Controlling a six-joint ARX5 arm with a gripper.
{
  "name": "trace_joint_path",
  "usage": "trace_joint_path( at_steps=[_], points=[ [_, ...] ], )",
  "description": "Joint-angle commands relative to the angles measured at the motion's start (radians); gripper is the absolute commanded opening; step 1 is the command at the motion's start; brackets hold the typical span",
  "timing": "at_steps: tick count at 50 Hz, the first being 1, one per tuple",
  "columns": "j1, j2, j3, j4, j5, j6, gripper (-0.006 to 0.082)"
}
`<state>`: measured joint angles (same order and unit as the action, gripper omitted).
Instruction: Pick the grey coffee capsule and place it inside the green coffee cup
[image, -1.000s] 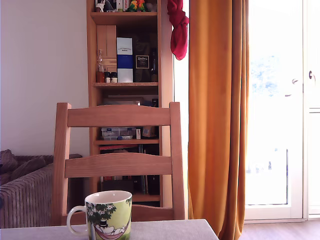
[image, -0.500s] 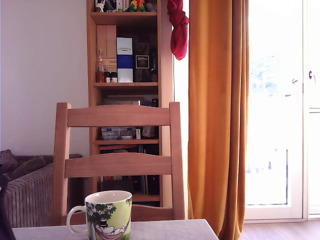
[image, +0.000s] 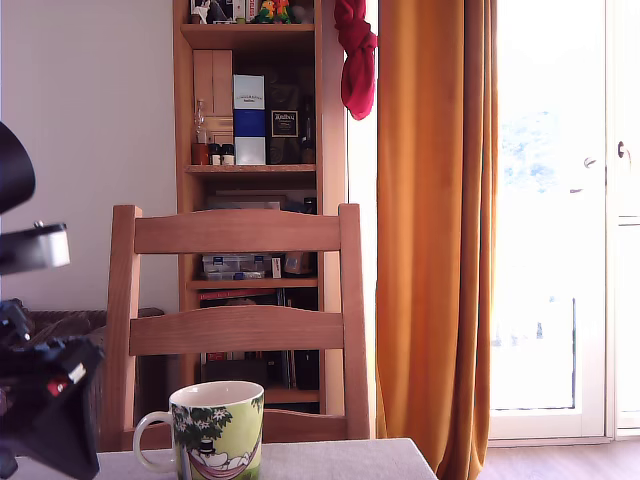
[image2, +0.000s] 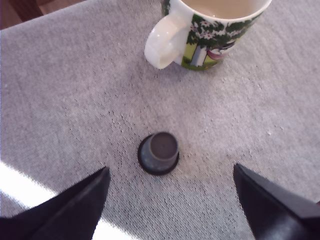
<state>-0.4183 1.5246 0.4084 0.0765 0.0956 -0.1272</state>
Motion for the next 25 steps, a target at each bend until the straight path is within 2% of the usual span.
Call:
trace_joint_path(
  at_steps=[1, 25],
  points=[
    [-0.003, 0.041, 0.013, -0.001, 0.002, 0.008, 0.0724],
    [-0.003, 0.251, 0.147, -0.047, 0.032, 0.033, 0.0718]
  ],
)
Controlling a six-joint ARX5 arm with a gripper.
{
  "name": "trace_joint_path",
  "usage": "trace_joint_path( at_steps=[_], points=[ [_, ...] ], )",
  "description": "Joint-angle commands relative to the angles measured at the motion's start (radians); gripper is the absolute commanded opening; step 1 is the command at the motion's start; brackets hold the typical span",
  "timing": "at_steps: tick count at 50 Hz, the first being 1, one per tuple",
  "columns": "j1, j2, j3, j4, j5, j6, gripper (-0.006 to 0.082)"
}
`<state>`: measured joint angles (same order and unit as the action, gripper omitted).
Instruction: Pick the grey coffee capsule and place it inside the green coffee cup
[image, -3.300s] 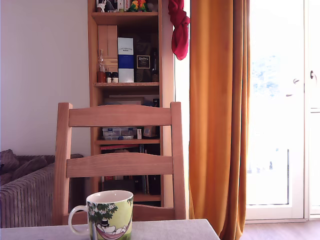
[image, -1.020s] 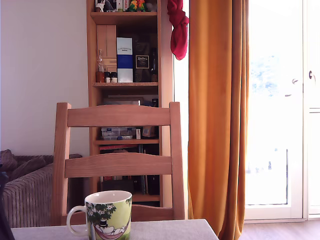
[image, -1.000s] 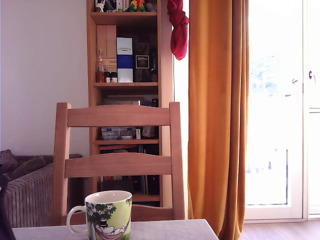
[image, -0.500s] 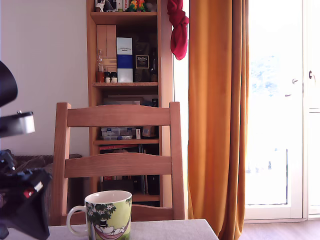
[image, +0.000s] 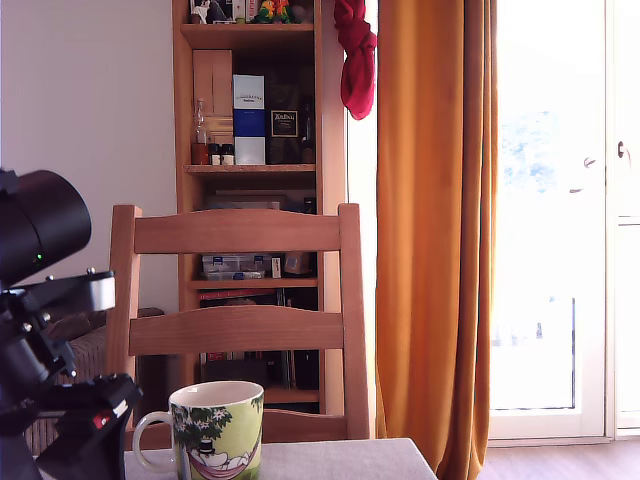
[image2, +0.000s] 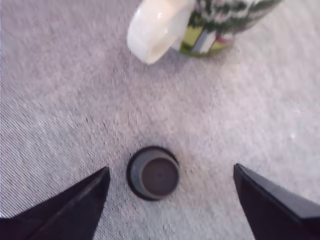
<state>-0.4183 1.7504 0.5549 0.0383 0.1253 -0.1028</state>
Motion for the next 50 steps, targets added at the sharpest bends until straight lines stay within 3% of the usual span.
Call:
trace_joint_path(
  at_steps=[1, 10, 16, 27, 50],
  points=[
    [-0.003, 0.031, 0.002, -0.009, 0.002, 0.011, 0.0718],
    [-0.003, 0.045, 0.01, -0.002, 0.002, 0.018, 0.0693],
    [-0.003, 0.045, 0.019, -0.012, 0.002, 0.018, 0.0583],
    [-0.003, 0.045, 0.021, -0.01, 0.0, 0.026, 0.0306],
    [-0.003, 0.045, 0.023, 0.028, -0.028, 0.032, 0.0286]
  ],
)
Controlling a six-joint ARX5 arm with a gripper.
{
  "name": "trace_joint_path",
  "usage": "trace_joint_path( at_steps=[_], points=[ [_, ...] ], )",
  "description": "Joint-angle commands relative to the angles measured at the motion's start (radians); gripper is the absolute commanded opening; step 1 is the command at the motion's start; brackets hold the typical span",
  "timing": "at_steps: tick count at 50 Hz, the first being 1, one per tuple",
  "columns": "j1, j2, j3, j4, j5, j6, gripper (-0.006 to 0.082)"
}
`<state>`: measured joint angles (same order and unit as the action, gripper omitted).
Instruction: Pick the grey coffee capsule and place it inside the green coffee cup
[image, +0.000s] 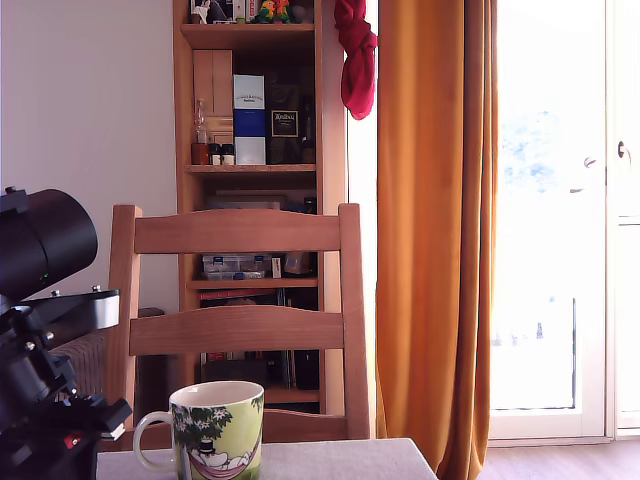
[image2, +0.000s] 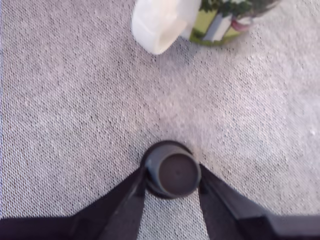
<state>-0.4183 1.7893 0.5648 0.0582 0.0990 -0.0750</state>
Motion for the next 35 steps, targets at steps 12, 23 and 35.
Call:
trace_joint_path(
  at_steps=[12, 23, 35],
  points=[
    [-0.003, 0.006, 0.019, 0.011, 0.001, 0.005, 0.0286],
    [-0.003, 0.006, 0.034, 0.01, 0.02, 0.004, 0.0217],
    [-0.003, 0.003, 0.055, -0.005, 0.032, 0.004, 0.0217]
  ],
)
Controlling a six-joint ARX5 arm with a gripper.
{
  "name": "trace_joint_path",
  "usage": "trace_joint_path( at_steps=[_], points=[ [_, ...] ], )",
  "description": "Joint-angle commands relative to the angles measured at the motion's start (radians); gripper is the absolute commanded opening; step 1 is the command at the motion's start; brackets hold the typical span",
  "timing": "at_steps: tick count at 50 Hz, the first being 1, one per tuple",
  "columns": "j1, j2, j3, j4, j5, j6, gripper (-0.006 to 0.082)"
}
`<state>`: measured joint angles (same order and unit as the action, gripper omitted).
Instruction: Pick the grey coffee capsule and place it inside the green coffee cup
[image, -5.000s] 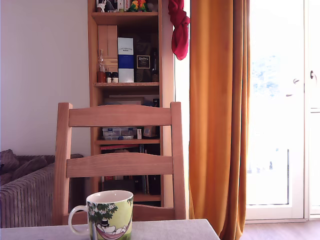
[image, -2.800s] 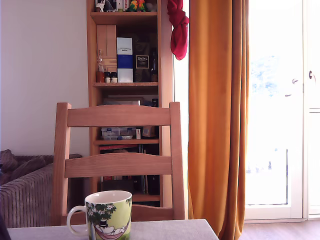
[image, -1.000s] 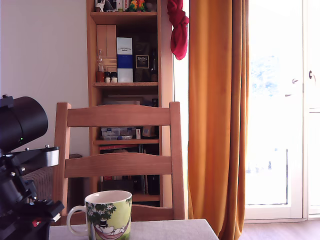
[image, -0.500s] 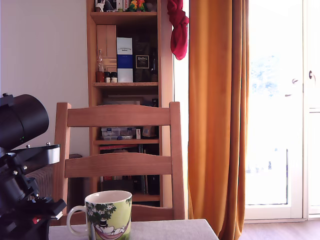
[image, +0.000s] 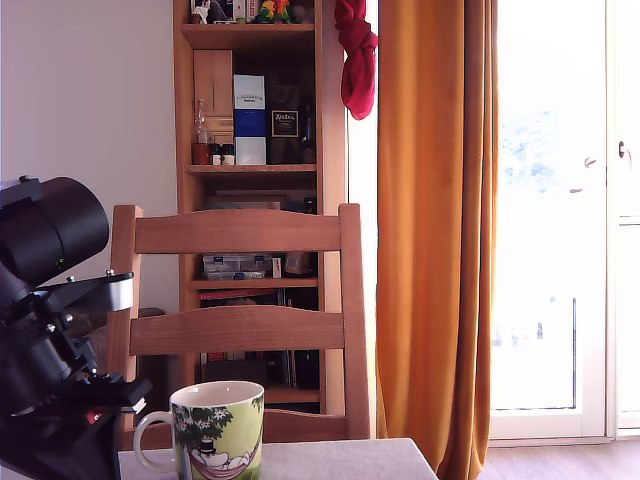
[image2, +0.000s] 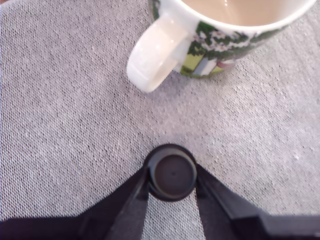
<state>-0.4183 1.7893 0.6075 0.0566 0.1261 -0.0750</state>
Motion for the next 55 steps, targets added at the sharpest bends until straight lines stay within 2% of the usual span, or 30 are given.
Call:
trace_joint_path(
  at_steps=[1, 25, 33, 45, 52, 55],
  points=[
    [-0.003, 0.002, 0.016, -0.008, 0.012, 0.004, 0.0217],
    [-0.004, -0.104, 0.121, -0.022, 0.313, -0.084, 0.0217],
    [-0.003, -0.108, 0.188, -0.019, 0.299, -0.085, 0.0217],
    [-0.003, -0.106, 0.21, -0.014, 0.158, -0.047, 0.0218],
    [-0.004, -0.106, 0.21, -0.02, 0.15, -0.021, 0.0225],
    [-0.004, -0.106, 0.21, -0.022, 0.149, -0.021, 0.026]
  ],
)
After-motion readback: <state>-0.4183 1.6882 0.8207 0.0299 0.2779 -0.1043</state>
